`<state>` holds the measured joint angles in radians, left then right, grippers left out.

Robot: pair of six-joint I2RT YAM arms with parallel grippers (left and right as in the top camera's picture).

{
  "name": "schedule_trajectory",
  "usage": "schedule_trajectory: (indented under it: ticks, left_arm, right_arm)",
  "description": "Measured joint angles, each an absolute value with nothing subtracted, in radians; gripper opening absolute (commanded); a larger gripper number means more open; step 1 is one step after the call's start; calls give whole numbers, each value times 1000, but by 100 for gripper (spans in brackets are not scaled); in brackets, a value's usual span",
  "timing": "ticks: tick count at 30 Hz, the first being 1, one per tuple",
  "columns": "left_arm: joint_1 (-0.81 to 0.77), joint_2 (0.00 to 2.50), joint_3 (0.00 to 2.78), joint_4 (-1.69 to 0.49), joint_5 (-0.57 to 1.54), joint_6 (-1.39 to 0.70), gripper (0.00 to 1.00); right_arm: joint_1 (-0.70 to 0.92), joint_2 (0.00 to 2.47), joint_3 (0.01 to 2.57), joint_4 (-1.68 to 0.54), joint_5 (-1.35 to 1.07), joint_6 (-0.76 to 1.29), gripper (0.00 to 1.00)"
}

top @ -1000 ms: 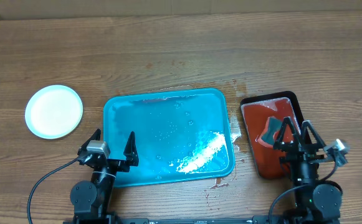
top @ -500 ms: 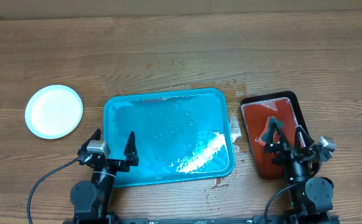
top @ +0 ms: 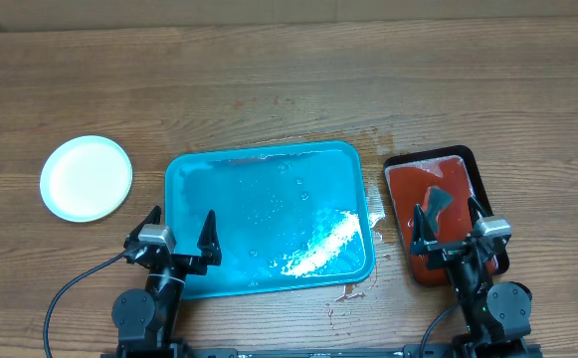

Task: Clean dirty plates on tray and stack at the side

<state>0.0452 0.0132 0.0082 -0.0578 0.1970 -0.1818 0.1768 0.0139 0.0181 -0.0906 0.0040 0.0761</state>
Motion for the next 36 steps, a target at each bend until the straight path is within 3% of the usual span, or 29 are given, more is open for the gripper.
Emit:
schedule_trajectory:
  ticks: [36]
  left_arm:
    - [45, 13, 8, -58, 197, -182, 100]
  right_arm:
    - [176, 14, 18, -91, 3, 59, 100]
